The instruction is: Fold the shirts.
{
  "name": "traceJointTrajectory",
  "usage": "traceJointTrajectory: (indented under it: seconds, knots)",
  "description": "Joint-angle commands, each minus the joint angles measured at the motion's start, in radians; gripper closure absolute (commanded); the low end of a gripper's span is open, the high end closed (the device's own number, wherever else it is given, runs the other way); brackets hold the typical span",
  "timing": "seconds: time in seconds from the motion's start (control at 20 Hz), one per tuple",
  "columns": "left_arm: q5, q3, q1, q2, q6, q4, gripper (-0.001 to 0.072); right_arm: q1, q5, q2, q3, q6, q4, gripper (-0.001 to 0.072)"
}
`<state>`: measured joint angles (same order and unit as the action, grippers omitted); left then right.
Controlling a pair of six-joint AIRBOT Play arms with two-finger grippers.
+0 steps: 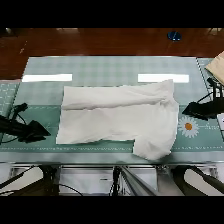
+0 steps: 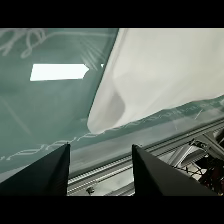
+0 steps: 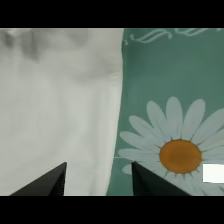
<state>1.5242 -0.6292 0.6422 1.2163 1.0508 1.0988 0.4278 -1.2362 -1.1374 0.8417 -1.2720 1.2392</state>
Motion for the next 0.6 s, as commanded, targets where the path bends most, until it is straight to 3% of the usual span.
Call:
traceJointTrajectory:
  seconds: [0.0,0.15,0.2,0.3,0.5,0.55]
  knots:
    - [-0.043,0.079,-0.010,-0.006,-0.025,0.001,0.0225,0.024,0.004,0.019,-0.048,0.033,-0.056,0.0234]
    - [-0.087,0.086,-0.060,-0.003,-0.048,0.001,0.0193,0.024,-0.010,0.019,-0.048,0.033,-0.056,0.0234]
    - [-0.106,0.087,-0.082,0.002,-0.048,0.001,0.0079,0.024,-0.015,0.019,-0.048,0.033,-0.056,0.0234]
    - [-0.134,0.087,-0.122,0.024,-0.047,0.001,0.0032,0.024,-0.025,0.019,-0.048,0.033,-0.056,0.0234]
    - [-0.179,0.087,-0.204,0.098,-0.038,0.000,0.0034,0.024,-0.045,0.019,-0.048,0.031,-0.057,0.0236]
    - [-0.212,0.087,-0.223,0.113,-0.008,0.000,0.0090,0.024,-0.055,0.019,-0.048,0.031,-0.057,0.0237]
